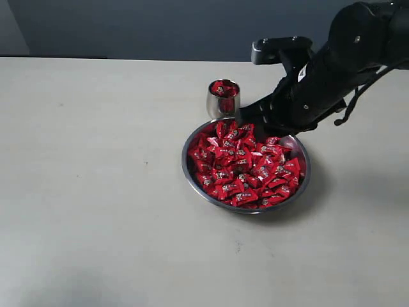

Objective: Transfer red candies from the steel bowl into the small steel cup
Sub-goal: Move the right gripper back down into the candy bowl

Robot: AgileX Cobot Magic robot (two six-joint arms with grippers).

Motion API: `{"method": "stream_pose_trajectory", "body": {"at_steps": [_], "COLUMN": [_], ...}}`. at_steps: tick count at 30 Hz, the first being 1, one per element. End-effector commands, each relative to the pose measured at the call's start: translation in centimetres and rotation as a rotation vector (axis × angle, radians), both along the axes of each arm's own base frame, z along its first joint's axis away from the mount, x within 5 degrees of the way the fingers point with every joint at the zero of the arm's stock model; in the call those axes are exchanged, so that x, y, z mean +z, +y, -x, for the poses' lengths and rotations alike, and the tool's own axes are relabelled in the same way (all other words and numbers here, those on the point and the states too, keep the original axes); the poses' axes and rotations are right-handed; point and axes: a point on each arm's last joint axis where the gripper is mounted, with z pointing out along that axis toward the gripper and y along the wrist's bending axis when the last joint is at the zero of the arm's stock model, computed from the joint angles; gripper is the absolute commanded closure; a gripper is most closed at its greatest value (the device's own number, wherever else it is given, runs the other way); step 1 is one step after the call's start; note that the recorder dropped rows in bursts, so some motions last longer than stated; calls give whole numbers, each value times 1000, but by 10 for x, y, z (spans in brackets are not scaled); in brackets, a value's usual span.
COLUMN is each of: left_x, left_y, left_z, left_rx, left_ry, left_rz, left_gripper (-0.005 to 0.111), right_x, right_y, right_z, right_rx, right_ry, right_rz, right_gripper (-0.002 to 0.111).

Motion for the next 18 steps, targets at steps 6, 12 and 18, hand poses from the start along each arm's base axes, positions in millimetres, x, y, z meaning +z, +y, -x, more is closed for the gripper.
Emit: {"method": "stream_pose_trajectory", "body": {"at_steps": [6, 12, 18], "left_x": [-1, -1, -1], "left_y": [0, 0, 0], "left_z": [0, 0, 0], "left_rx": [-6, -6, -6], "left_ry": [-8, -8, -8], "left_rz": [-2, -2, -2], "left_gripper": [106, 106, 106], "right_x": [-19, -19, -5], "right_y": [29, 24, 33], "right_z": [15, 8, -14], "right_rx": [400, 355, 481], "right_ry": [-61, -36, -27], "right_rz": [57, 153, 299], "right_gripper": [68, 68, 68]}}
